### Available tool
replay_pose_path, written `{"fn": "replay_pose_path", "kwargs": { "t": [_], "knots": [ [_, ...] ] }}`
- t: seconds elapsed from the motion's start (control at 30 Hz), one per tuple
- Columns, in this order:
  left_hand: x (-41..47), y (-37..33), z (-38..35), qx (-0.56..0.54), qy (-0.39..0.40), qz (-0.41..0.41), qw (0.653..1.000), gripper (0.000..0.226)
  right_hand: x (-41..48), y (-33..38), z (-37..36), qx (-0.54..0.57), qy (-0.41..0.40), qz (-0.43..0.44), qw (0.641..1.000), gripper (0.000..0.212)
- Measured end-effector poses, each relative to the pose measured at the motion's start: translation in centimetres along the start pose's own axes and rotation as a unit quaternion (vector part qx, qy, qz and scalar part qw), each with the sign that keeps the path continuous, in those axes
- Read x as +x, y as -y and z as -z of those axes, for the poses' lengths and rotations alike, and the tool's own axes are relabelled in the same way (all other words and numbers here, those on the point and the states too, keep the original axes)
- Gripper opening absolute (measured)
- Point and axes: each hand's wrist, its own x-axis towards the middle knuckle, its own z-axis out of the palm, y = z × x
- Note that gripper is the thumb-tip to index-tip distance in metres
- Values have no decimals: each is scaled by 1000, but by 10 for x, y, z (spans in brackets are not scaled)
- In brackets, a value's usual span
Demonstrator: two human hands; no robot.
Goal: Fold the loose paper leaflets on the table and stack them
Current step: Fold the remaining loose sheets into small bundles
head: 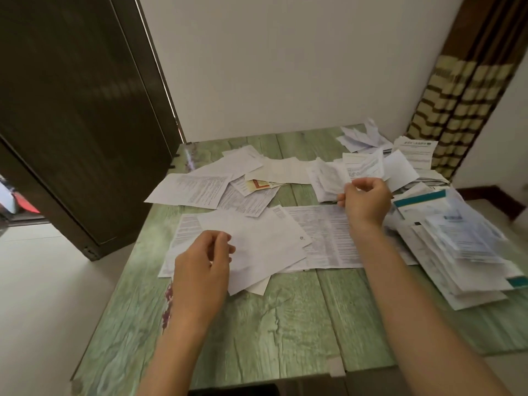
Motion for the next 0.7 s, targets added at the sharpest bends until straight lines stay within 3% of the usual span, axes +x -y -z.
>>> {"fn": "replay_pose_path", "kwargs": {
  "t": [0.1, 0.27, 0.33, 0.43, 0.5, 0.57, 0.7],
  "knots": [
    [-1, 0, -1, 8, 2, -9, 1000, 15, 0, -3, -3, -19, -18, 28, 999, 25],
    [-1, 2, 1, 48, 13, -9, 999, 11, -16, 6, -3, -72, -57, 181, 979, 13],
    [0, 5, 1, 93, 52, -1, 994, 28, -29, 8, -8, -50, -44, 281, 957, 14],
    [0, 7, -1, 166, 159, 3, 973, 71, -49, 6, -18, -33, 92, 361, 927, 14],
    [-1, 8, -5, 223, 221, -3, 950, 85, -60, 3, -24, -60, 209, 347, 912, 21],
    [-1, 7, -7, 265, 234, -19, 935, 84, -64, -1, -27, -91, 284, 311, 902, 27],
    [2, 4, -7, 298, 220, -62, 927, 73, -62, -2, -26, -101, 288, 270, 913, 24]
  ]
}}
